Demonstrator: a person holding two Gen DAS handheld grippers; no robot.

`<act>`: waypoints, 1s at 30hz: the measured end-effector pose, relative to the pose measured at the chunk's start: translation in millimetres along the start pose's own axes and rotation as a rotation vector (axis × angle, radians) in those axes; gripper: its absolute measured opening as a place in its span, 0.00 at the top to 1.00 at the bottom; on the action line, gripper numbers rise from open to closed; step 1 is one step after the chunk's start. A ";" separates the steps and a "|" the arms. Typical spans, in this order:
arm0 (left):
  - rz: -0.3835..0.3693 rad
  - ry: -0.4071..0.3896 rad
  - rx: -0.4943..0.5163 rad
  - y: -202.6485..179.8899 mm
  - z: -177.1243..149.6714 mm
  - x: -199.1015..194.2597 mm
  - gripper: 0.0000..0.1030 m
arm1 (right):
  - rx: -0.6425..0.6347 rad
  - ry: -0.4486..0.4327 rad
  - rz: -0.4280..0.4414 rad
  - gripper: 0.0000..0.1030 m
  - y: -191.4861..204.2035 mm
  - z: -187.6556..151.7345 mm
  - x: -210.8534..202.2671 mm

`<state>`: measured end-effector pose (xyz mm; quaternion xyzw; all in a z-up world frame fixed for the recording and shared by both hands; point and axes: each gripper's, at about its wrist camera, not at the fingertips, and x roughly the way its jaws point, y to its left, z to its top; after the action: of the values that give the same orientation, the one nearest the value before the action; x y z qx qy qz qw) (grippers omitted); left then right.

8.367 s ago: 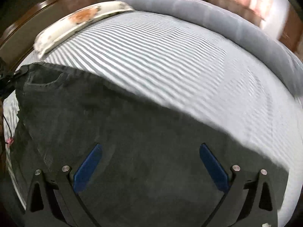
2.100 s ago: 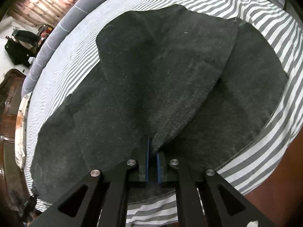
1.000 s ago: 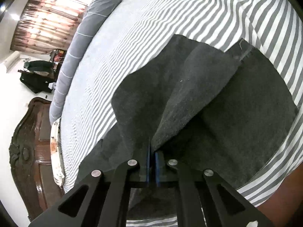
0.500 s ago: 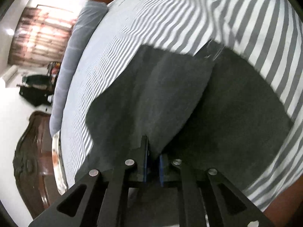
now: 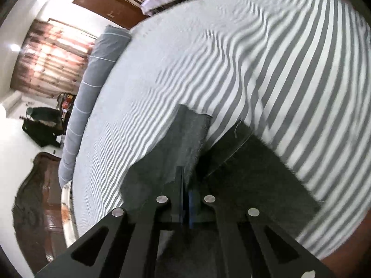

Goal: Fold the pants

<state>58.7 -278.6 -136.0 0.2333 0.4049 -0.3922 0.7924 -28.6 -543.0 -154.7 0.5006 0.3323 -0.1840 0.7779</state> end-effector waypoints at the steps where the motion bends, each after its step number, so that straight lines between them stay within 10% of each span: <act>1: 0.000 -0.006 0.004 0.0 1.1 -1.9 0.95 | -0.015 -0.012 -0.005 0.97 0.9 -1.5 -7.7; 18: -0.066 0.099 0.122 -16.4 -22.9 24.0 0.95 | -0.026 0.059 -0.246 0.91 -65.1 -45.4 2.6; 22: -0.107 0.119 0.042 -5.5 -19.3 26.3 0.91 | -0.056 0.095 -0.349 0.58 -50.4 -38.6 -1.3; 30: -0.219 -0.016 -0.209 72.2 -20.2 -38.8 0.74 | -0.223 0.034 -0.396 0.56 7.2 -25.1 -42.3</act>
<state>93.8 -205.8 -111.6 0.1008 0.4605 -0.4335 0.7680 -62.6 -519.3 -127.3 0.3394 0.4553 -0.2868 0.7715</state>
